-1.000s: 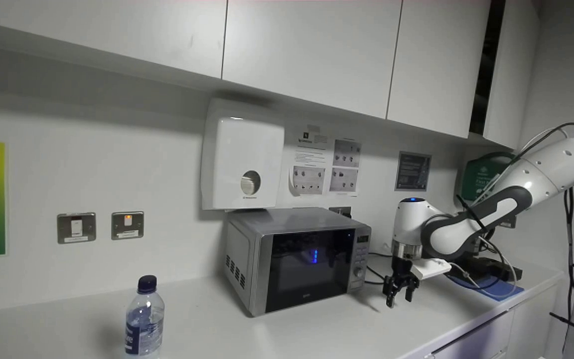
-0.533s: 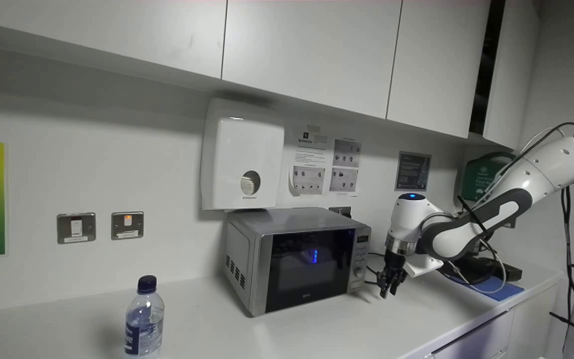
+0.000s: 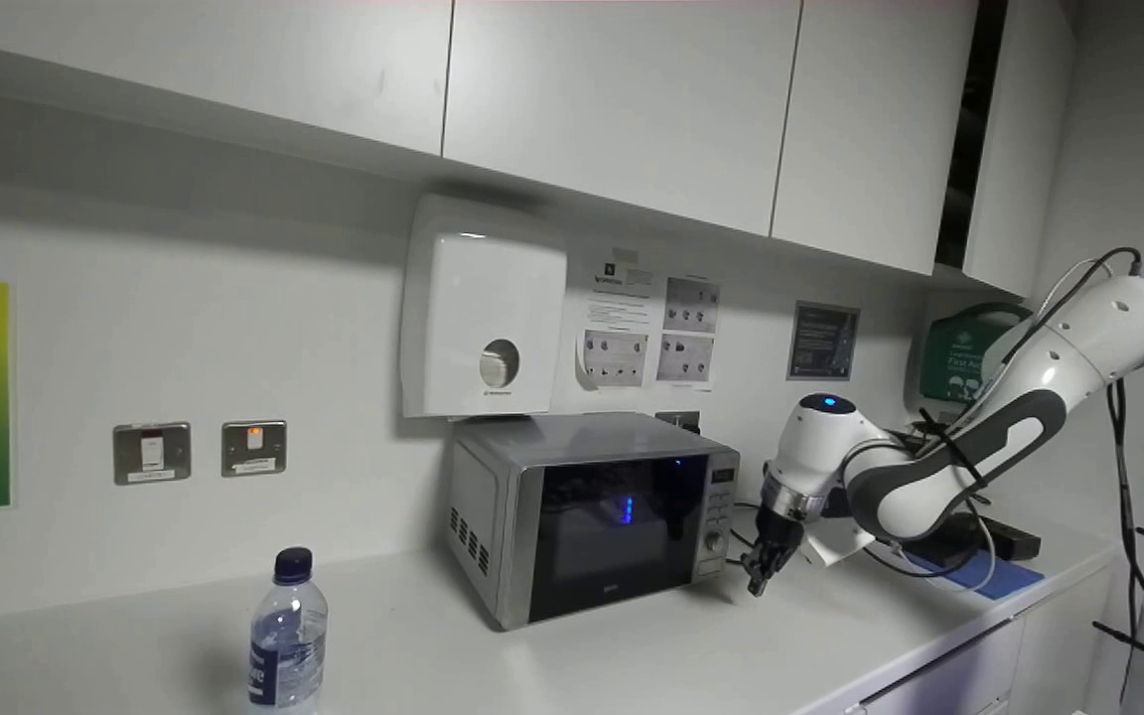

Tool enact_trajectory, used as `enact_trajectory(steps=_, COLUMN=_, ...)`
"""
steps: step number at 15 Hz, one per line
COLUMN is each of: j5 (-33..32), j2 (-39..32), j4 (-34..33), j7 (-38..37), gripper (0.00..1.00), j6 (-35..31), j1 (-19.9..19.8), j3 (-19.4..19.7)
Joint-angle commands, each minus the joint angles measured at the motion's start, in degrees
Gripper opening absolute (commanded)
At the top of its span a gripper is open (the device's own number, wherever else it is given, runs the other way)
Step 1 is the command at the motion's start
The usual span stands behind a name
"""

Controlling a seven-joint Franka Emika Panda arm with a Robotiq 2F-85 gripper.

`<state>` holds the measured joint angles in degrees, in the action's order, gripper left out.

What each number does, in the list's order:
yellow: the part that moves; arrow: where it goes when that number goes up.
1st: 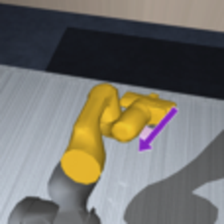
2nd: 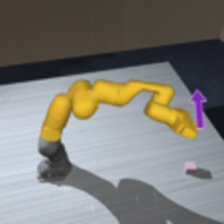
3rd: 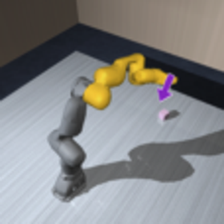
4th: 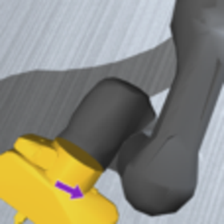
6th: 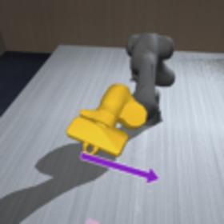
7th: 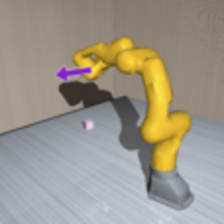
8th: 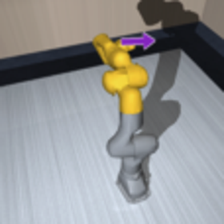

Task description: Open the microwave door.

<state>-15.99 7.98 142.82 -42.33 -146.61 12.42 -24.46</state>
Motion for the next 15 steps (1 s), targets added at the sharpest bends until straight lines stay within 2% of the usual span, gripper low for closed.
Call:
enact_trajectory(steps=1, j5=-5.7, j2=0.3, j4=1.8, j7=-4.9, gripper=0.00, j6=-3.7, j1=0.5, j3=-0.6)
enact_trajectory(steps=5, j5=-12.6, j2=1.4, j4=3.1, j7=-11.0, gripper=0.00, j6=-5.8, j1=-0.5, j3=-1.8)
enact_trajectory(steps=12, j5=-28.2, j2=4.1, j4=4.7, j7=-26.5, gripper=0.00, j6=-8.4, j1=-0.7, j3=-3.0)
enact_trajectory(steps=14, j5=-28.8, j2=4.5, j4=5.1, j7=-28.5, gripper=0.00, j6=-8.4, j1=-0.1, j3=-2.9)
enact_trajectory(steps=15, j5=-26.9, j2=1.5, j4=3.0, j7=-25.9, gripper=0.00, j6=-6.7, j1=0.2, j3=-2.6)
